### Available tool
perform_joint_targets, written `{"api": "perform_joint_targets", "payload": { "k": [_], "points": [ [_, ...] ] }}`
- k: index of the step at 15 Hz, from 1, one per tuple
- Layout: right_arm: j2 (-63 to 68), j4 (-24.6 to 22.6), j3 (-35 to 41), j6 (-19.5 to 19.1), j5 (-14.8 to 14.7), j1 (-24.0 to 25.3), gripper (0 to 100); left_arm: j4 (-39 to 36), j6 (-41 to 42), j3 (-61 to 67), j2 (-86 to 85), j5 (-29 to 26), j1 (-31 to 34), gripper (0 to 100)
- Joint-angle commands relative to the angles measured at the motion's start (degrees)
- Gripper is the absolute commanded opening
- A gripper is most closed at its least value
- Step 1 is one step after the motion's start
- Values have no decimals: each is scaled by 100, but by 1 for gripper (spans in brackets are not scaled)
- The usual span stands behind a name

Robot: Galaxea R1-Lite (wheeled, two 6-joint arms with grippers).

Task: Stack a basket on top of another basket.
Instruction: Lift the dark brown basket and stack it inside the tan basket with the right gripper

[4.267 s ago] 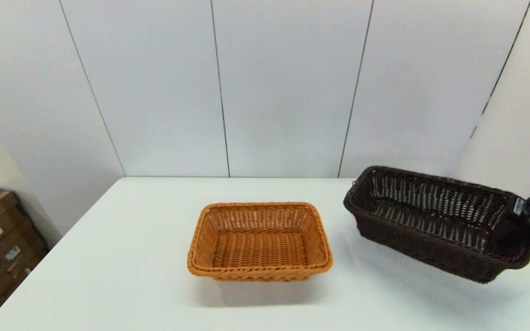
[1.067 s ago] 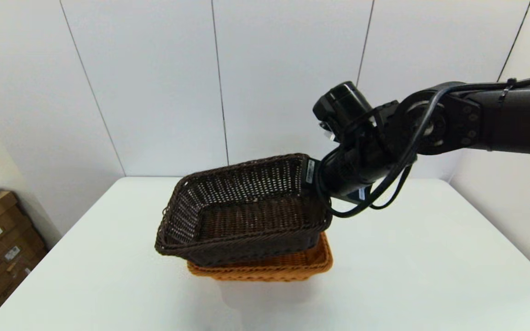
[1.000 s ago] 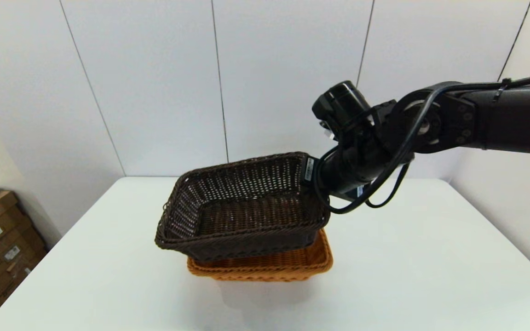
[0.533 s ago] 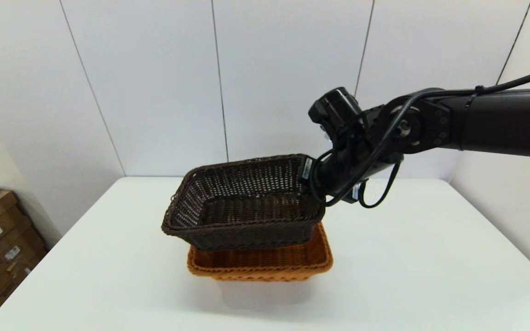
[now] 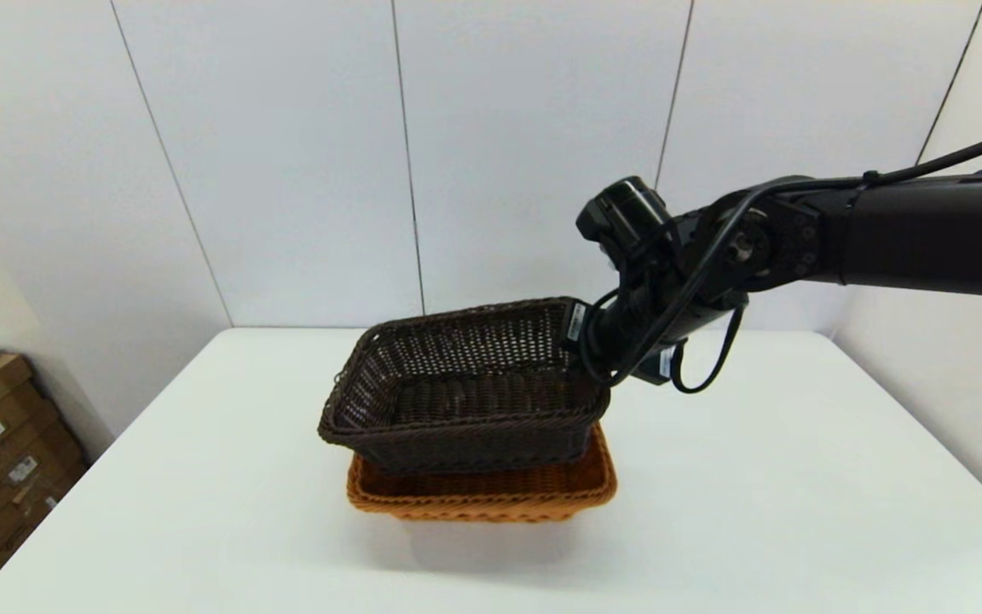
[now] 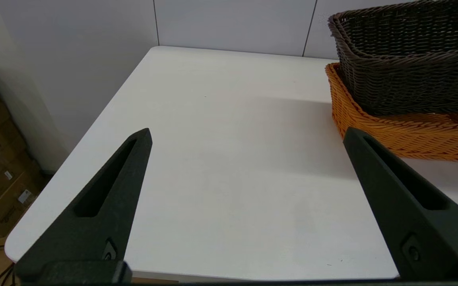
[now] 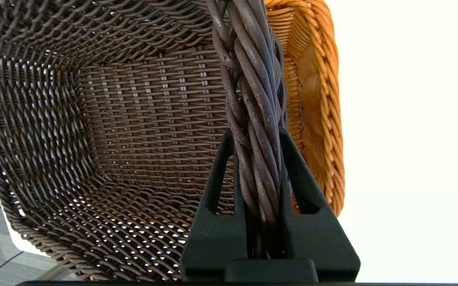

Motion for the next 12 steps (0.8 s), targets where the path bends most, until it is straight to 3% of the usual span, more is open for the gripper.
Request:
{"api": "perform_joint_targets", "payload": {
  "k": [1, 4, 12],
  "points": [
    [10, 202, 13, -54, 76, -3, 0, 1, -5, -1, -1, 2, 0, 100],
    [62, 246, 13, -159, 226, -3, 0, 1, -5, -1, -1, 2, 0, 100],
    [326, 237, -4, -309, 217, -3, 0, 1, -5, -1, -1, 2, 0, 100]
  ]
}}
